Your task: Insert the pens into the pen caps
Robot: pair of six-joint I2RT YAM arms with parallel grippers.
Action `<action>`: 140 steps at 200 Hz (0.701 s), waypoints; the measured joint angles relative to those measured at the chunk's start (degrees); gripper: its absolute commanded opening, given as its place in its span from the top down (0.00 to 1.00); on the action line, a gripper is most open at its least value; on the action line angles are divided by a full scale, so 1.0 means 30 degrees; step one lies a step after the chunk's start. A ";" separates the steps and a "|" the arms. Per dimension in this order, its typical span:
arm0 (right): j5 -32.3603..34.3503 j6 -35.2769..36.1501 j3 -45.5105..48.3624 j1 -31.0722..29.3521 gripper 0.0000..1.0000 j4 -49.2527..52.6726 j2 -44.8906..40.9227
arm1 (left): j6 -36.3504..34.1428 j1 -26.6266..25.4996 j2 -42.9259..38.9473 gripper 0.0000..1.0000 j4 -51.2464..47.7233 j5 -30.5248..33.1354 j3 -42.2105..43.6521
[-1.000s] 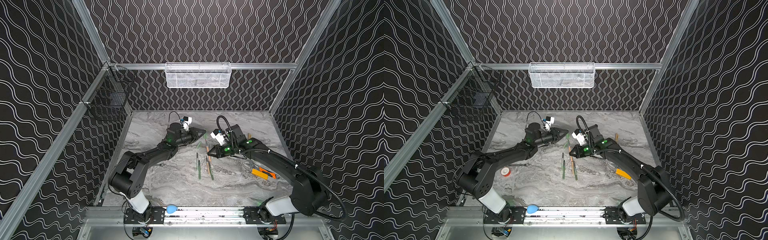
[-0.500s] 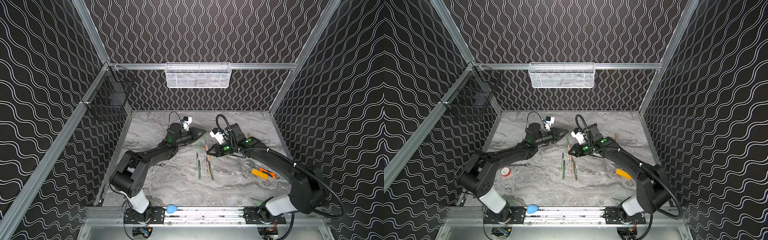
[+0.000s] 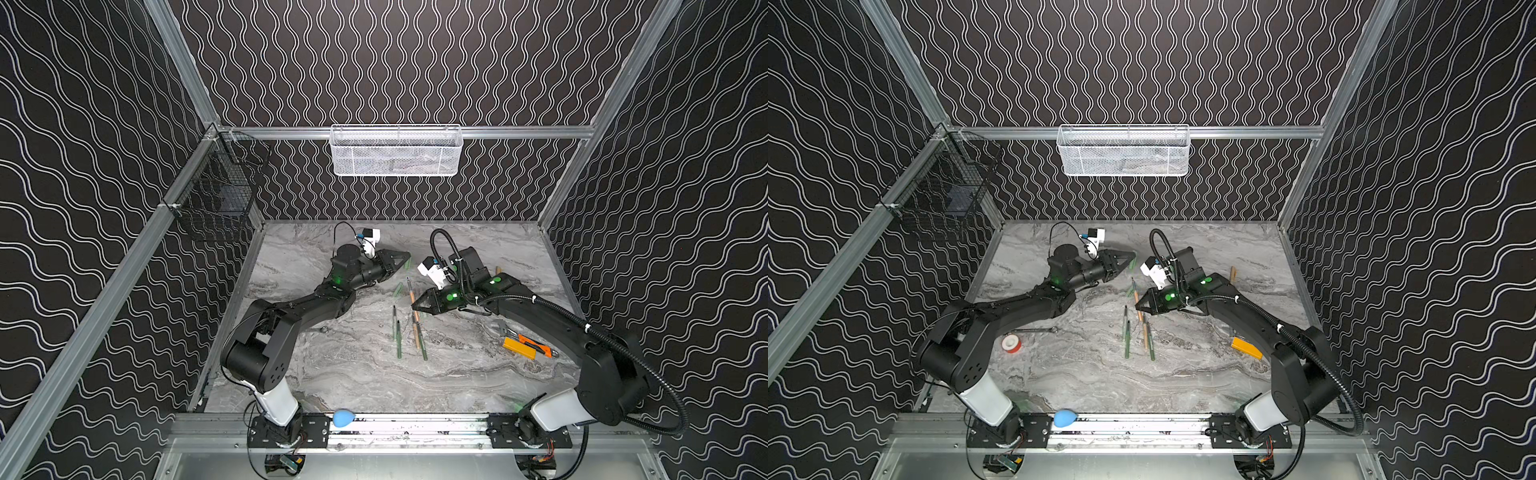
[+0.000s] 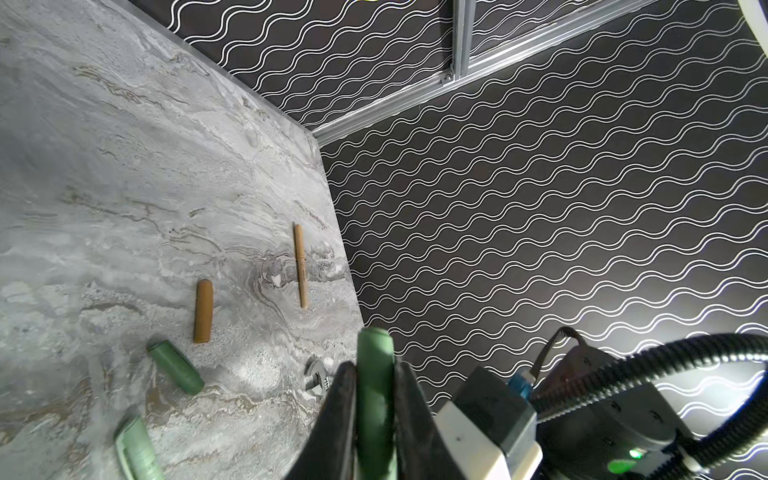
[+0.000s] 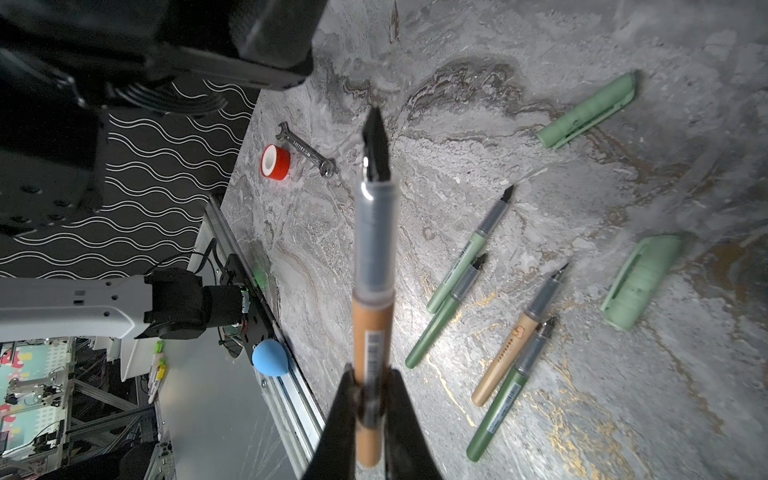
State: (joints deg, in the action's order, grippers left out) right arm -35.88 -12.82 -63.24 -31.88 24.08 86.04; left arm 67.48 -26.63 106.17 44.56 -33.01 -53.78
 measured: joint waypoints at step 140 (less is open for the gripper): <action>-0.0328 -0.0379 -0.0313 0.0007 0.89 -0.1013 -0.0015 | 0.0444 0.0000 0.0000 0.81 0.0831 0.0000 0.0430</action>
State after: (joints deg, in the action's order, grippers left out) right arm -36.86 -13.96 -64.18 -31.86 21.04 86.00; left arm 68.82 -26.63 106.17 47.05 -33.01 -52.49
